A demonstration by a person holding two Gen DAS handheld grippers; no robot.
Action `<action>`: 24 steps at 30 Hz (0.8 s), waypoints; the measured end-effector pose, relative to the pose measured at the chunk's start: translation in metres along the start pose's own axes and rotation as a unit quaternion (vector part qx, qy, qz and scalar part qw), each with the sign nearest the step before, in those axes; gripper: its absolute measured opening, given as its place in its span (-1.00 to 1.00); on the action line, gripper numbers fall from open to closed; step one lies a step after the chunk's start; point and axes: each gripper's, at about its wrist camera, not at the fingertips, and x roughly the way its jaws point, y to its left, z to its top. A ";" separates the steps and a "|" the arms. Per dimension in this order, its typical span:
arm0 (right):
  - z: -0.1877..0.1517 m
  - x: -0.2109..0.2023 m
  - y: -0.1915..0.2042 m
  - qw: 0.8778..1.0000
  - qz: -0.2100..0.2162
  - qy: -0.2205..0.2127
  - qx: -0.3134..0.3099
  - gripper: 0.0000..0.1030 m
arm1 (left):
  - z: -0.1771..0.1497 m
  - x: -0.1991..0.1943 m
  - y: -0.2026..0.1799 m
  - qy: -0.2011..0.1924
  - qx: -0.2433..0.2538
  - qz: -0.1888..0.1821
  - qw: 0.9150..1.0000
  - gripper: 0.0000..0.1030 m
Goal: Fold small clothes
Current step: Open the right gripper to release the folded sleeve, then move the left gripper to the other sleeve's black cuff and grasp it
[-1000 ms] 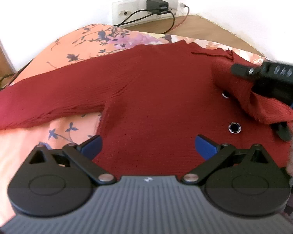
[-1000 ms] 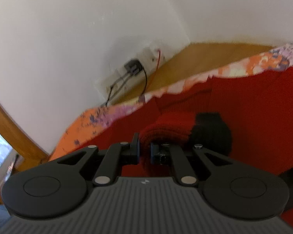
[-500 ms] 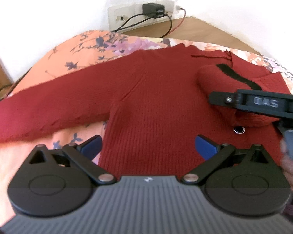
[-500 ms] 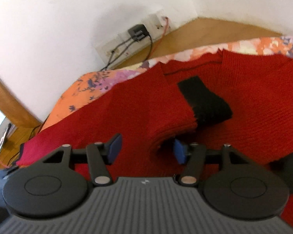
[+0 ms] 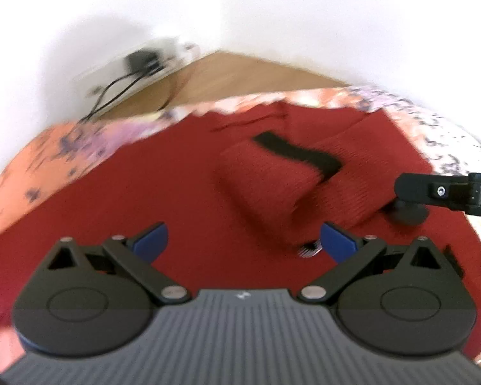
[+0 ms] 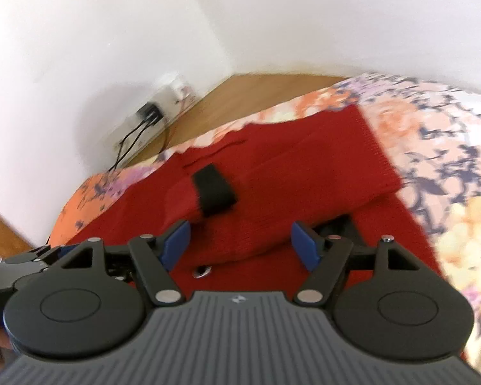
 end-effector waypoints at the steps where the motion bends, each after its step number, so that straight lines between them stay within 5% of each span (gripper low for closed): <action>1: 0.002 -0.002 -0.006 1.000 -0.003 -0.003 0.007 0.49 | 0.003 0.003 -0.007 -0.005 0.011 -0.001 1.000 1.00; 7: 0.006 0.000 -0.038 0.999 -0.006 0.006 0.032 0.50 | 0.017 0.038 -0.041 -0.022 0.057 0.015 0.998 0.99; 17: 0.007 0.014 -0.079 0.998 -0.003 0.021 0.065 0.50 | 0.031 0.084 -0.055 -0.016 0.048 0.023 0.998 0.82; 21: 0.010 0.019 -0.087 0.997 0.002 0.026 0.070 0.50 | 0.022 0.089 -0.062 -0.039 0.083 0.023 0.995 0.52; 23: 0.011 0.022 -0.088 0.997 0.004 0.024 0.069 0.50 | 0.020 0.088 -0.065 -0.048 0.095 0.024 0.994 0.18; 24: 0.011 0.024 -0.090 0.997 0.006 0.022 0.072 0.50 | 0.020 0.087 -0.066 -0.049 0.097 0.018 0.994 -0.19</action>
